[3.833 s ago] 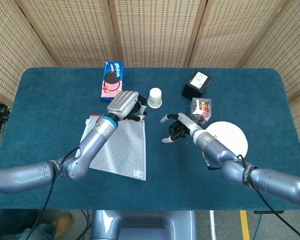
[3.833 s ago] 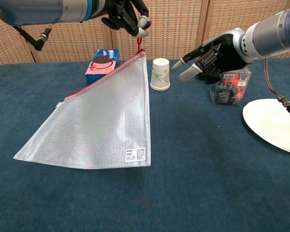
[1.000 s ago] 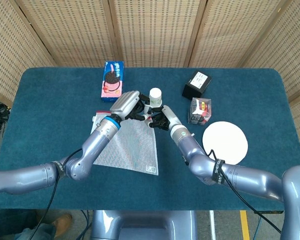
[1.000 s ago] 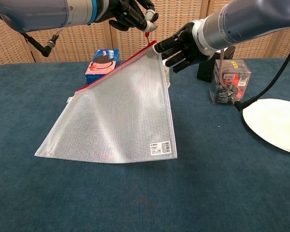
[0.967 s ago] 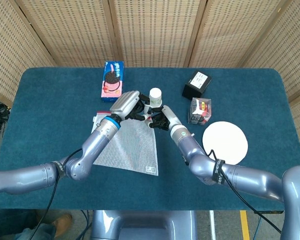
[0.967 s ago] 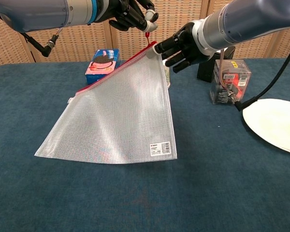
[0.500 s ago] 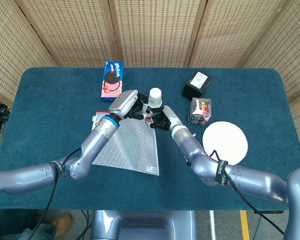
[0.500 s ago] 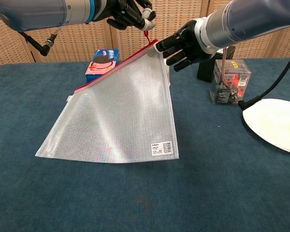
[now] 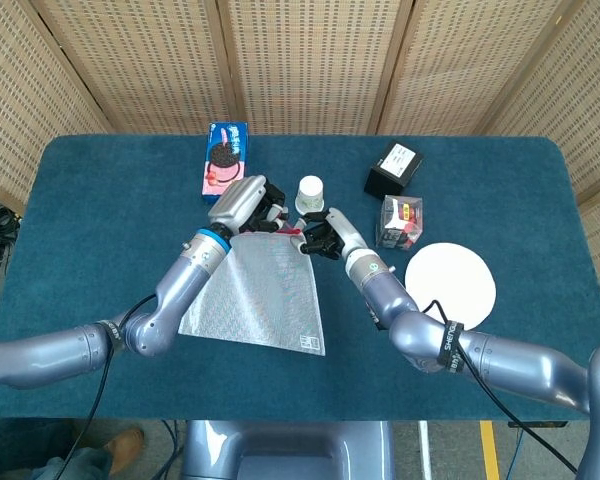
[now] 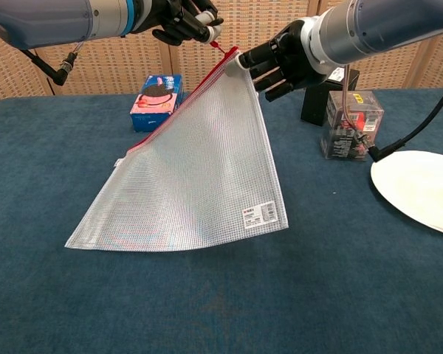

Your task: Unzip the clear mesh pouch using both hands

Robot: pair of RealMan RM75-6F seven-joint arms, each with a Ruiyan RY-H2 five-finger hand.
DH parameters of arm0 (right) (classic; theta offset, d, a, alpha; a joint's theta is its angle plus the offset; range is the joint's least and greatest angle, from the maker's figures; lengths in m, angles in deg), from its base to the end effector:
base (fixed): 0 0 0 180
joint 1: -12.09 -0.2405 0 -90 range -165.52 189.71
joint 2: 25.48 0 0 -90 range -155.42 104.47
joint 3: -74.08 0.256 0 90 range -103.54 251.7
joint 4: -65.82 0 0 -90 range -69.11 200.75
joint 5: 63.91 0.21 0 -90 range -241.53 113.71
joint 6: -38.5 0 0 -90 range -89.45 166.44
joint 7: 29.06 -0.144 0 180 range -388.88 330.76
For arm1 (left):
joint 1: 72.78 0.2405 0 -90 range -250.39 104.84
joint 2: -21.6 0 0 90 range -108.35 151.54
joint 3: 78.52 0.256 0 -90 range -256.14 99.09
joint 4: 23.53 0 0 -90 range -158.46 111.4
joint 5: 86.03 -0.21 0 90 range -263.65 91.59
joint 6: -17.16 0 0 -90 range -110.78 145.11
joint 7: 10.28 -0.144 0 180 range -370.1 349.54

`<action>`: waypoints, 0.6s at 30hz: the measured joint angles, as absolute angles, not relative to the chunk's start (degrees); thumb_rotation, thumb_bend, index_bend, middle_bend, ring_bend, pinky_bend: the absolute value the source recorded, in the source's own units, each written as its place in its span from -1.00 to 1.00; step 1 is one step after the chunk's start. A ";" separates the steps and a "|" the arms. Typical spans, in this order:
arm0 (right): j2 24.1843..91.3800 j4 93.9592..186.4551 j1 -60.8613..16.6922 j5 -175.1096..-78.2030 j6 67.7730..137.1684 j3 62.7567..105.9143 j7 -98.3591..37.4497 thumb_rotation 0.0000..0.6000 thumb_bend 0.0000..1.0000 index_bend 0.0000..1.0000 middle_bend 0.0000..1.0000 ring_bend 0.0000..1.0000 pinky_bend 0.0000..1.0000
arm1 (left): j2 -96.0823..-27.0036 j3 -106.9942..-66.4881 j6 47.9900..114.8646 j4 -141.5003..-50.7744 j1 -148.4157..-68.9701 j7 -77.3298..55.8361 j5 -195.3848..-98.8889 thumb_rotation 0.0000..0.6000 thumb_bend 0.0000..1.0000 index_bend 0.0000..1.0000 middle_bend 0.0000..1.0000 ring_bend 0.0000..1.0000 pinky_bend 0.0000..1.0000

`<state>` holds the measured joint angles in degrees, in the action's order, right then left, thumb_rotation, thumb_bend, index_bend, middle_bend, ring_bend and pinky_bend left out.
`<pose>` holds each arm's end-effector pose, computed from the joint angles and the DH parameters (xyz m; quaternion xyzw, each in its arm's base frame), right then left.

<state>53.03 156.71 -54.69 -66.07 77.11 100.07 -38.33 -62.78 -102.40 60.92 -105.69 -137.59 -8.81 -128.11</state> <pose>-0.0212 -0.4171 0.0245 0.3961 -0.7909 0.4282 0.1849 -0.0025 0.4349 0.0299 -0.6314 -0.5214 -0.5027 0.2769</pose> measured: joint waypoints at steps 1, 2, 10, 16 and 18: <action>53.01 156.71 -54.66 -66.07 77.11 100.10 -38.34 1.00 0.83 0.45 0.83 0.72 1.00 | -62.83 -102.38 60.89 -105.61 -137.59 -8.80 -128.11 1.00 0.87 0.77 0.96 0.99 1.00; 53.00 156.70 -54.63 -66.07 77.08 100.14 -38.36 1.00 0.83 0.45 0.83 0.72 1.00 | -62.87 -102.37 60.87 -105.55 -137.59 -8.80 -128.10 1.00 0.89 0.78 0.96 0.99 1.00; 52.34 156.93 -53.86 -66.46 76.61 100.95 -39.13 1.00 0.83 0.45 0.83 0.72 1.00 | -63.28 -102.30 60.57 -104.75 -137.64 -8.71 -128.10 1.00 0.94 0.80 0.96 0.99 1.00; 51.67 157.53 -52.96 -67.55 75.94 101.85 -40.20 1.00 0.83 0.48 0.84 0.74 1.00 | -63.24 -102.33 60.43 -104.32 -137.48 -8.52 -128.22 1.00 0.94 0.81 0.96 0.99 1.00; 51.37 157.85 -52.70 -67.78 75.63 102.27 -40.65 1.00 0.83 0.49 0.84 0.74 1.00 | -63.24 -102.33 60.36 -104.03 -137.37 -8.35 -128.15 1.00 0.94 0.81 0.96 0.99 1.00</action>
